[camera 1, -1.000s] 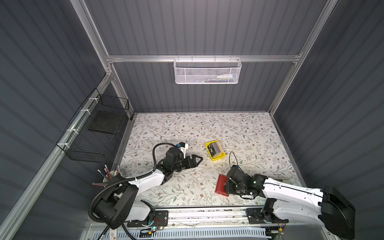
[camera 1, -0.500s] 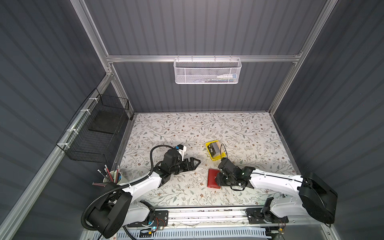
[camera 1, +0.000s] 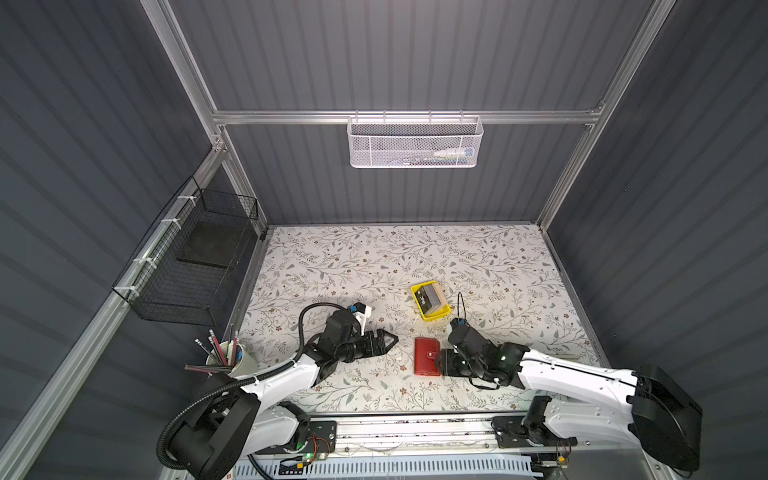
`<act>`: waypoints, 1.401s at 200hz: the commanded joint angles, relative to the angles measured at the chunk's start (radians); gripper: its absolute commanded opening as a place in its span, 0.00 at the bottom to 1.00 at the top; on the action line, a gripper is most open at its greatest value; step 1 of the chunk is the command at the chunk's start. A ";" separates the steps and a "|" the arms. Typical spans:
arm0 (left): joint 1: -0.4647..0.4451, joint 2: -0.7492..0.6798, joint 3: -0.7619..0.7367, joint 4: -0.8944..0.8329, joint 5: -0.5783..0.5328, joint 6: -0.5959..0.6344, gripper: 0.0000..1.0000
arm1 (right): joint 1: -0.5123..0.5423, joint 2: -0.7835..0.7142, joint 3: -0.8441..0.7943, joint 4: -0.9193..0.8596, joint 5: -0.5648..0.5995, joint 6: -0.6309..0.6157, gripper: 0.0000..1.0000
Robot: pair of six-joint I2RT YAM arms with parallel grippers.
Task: Put the credit cards into the card holder
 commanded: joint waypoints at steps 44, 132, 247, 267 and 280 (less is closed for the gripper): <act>-0.060 -0.004 -0.005 -0.061 0.037 -0.023 0.87 | 0.005 0.044 -0.029 0.050 -0.033 0.050 0.44; -0.142 0.039 0.001 -0.039 0.004 -0.058 0.83 | -0.016 0.145 0.029 0.138 0.018 0.061 0.35; -0.186 0.030 0.014 -0.044 -0.068 -0.076 0.77 | -0.023 0.008 -0.020 0.120 0.051 0.035 0.36; -0.193 0.035 0.020 -0.048 -0.075 -0.071 0.78 | -0.024 -0.005 -0.047 0.156 0.034 0.027 0.37; -0.195 0.049 0.027 -0.051 -0.074 -0.071 0.78 | -0.024 -0.009 -0.053 0.155 0.037 0.029 0.37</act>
